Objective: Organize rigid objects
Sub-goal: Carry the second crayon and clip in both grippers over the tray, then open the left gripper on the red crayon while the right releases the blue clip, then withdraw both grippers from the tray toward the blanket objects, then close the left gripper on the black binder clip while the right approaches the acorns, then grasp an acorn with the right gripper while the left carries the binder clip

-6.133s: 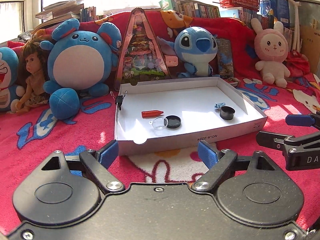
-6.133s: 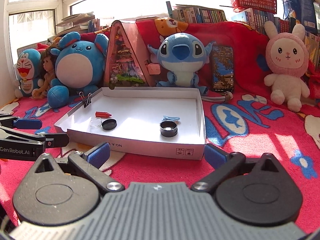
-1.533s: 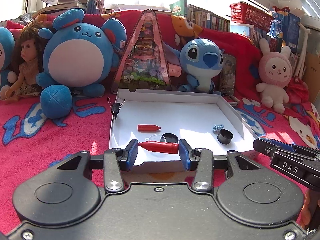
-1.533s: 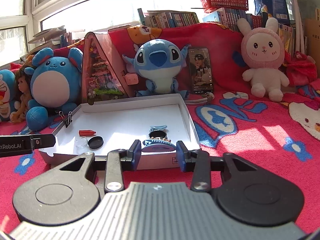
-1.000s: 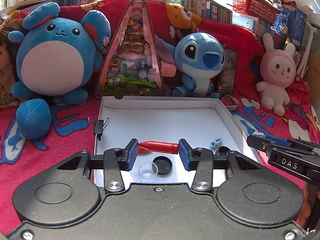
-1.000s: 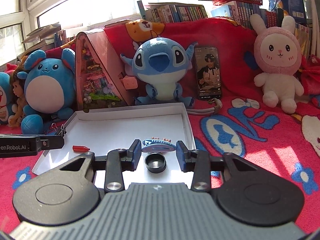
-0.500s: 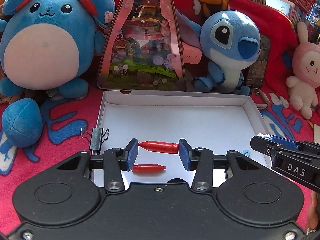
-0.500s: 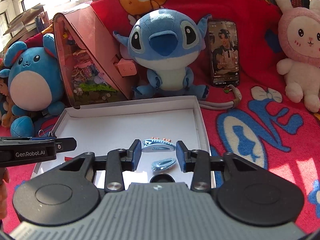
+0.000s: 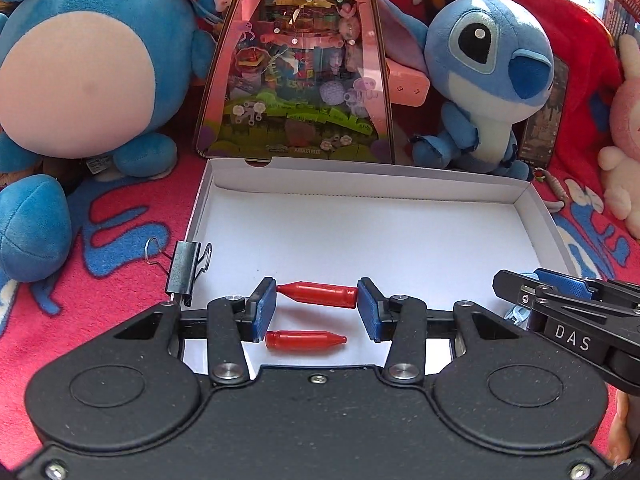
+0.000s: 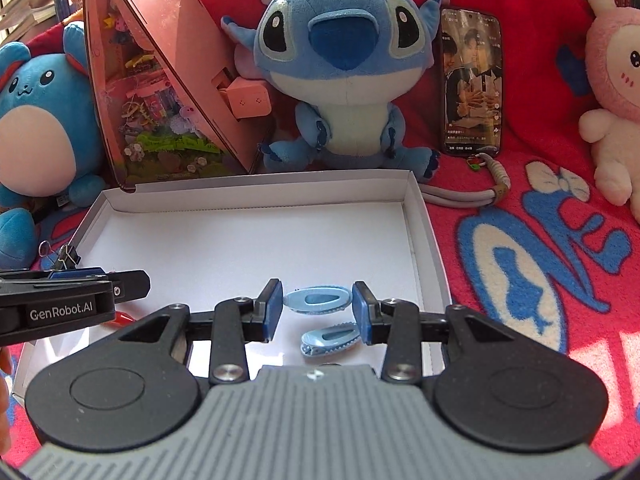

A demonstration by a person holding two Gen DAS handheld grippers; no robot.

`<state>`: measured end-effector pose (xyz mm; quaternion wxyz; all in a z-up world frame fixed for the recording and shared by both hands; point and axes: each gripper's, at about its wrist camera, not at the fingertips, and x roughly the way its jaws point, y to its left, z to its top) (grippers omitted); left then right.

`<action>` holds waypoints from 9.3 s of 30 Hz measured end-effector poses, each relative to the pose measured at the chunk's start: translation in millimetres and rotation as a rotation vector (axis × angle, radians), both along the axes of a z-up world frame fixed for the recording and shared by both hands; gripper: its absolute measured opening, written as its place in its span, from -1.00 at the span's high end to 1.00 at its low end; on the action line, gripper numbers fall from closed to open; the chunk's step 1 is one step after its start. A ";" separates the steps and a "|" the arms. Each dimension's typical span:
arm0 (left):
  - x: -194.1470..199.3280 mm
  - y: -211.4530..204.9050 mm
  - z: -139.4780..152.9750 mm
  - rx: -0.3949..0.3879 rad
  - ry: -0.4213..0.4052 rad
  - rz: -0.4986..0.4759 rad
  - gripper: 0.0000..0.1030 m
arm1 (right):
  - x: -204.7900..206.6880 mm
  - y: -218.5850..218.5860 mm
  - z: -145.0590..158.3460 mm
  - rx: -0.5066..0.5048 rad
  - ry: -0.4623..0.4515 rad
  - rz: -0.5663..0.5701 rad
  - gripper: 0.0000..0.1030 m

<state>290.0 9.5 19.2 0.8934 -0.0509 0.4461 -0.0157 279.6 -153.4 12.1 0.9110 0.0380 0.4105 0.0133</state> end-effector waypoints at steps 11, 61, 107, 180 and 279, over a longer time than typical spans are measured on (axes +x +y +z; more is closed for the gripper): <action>-0.2 -4.8 -7.1 0.032 -0.009 -0.011 0.18 | 3.3 -4.8 -7.7 0.016 0.017 -0.017 0.16; -108.8 -9.7 31.7 0.087 -0.222 -0.078 -0.49 | -84.1 -6.3 25.9 -0.003 -0.230 0.044 -0.65; -271.8 -6.8 -4.7 0.023 -0.212 -0.198 -0.35 | -244.1 -0.6 -17.8 -0.057 -0.302 0.222 -0.77; -267.5 -11.2 -20.6 0.090 -0.240 -0.032 -0.36 | -259.0 10.2 -47.3 -0.105 -0.354 0.041 -0.49; -224.6 -8.8 1.3 0.068 -0.323 -0.056 0.41 | -236.0 22.0 -26.4 -0.065 -0.343 0.046 0.55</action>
